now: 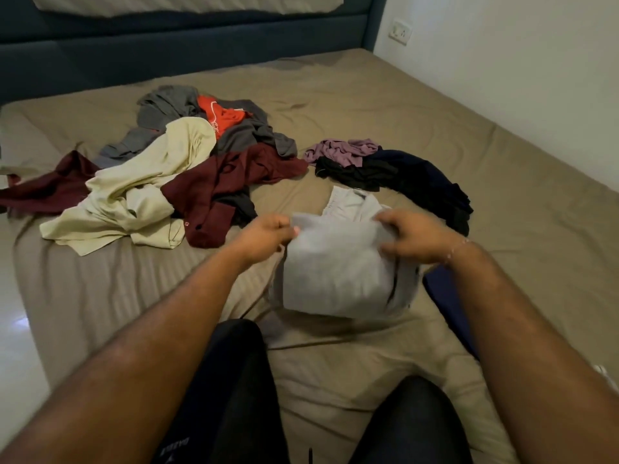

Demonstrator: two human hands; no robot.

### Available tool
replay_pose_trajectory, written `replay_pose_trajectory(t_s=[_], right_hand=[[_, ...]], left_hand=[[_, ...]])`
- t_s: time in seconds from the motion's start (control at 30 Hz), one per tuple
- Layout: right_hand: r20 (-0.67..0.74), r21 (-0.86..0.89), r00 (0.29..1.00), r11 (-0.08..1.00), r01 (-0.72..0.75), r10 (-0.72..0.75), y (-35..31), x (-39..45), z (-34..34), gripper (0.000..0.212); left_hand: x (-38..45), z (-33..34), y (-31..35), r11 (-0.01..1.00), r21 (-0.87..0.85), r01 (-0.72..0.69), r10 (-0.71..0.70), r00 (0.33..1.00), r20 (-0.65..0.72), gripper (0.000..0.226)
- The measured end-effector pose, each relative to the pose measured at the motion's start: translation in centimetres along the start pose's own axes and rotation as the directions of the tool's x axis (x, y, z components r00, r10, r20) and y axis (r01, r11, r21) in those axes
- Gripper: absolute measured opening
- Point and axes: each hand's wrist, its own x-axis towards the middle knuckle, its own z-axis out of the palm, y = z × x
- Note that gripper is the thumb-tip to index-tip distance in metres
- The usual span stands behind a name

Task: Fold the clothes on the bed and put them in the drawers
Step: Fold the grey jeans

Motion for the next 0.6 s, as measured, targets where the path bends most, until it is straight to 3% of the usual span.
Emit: replay_pose_trajectory(t_s=[0.07,0.13,0.23,0.33,0.37,0.43,0.5,0.57,0.6], right_hand=[[-0.269,-0.084,0.962,0.994,-0.076,0.051,0.2,2.5,0.4,0.053],[-0.362,-0.055,0.928,0.992,-0.113,0.086,0.4,4.2,2.4,0.058],[-0.148,0.104,0.971,0.98,-0.172,0.187,1.4,4.5,7.9,0.054],[0.17,0.05,0.975,0.987,-0.152,0.141,3.2,3.1,14.4,0.055],[0.166,0.088,0.977,0.985,-0.146,0.13,3.9,2.5,16.2,0.061],[-0.067,0.255,0.972,0.946,-0.201,0.224,5.2,1.4,19.1,0.069],[-0.272,0.46,0.826,0.821,-0.339,0.494,6.3,1.1,20.8,0.078],[-0.134,0.749,0.693,0.53,-0.397,0.708,6.9,1.5,21.1,0.089],[-0.017,0.848,0.683,0.373,-0.377,0.73,7.2,1.8,21.1,0.09]], left_hand=[[2.3,0.9,-0.2,0.99,-0.141,0.022,-0.053,0.975,-0.216,0.025],[3.6,2.3,-1.3,0.969,-0.228,0.092,-0.157,0.945,-0.288,0.038],[3.1,5.6,-5.0,0.932,-0.189,0.31,-0.341,0.926,-0.163,0.058],[2.2,8.5,-8.7,0.913,-0.028,0.408,-0.408,0.904,-0.128,0.082],[2.3,9.0,-9.5,0.915,0.014,0.403,-0.396,0.904,-0.158,0.087],[2.8,9.3,-10.3,0.915,0.069,0.397,-0.374,0.901,-0.221,0.096],[3.7,9.1,-10.4,0.909,0.041,0.416,-0.397,0.889,-0.227,0.104],[4.4,8.7,-10.4,0.881,-0.111,0.46,-0.473,0.858,-0.201,0.106],[4.5,8.5,-10.3,0.853,-0.22,0.473,-0.513,0.839,-0.181,0.105]])
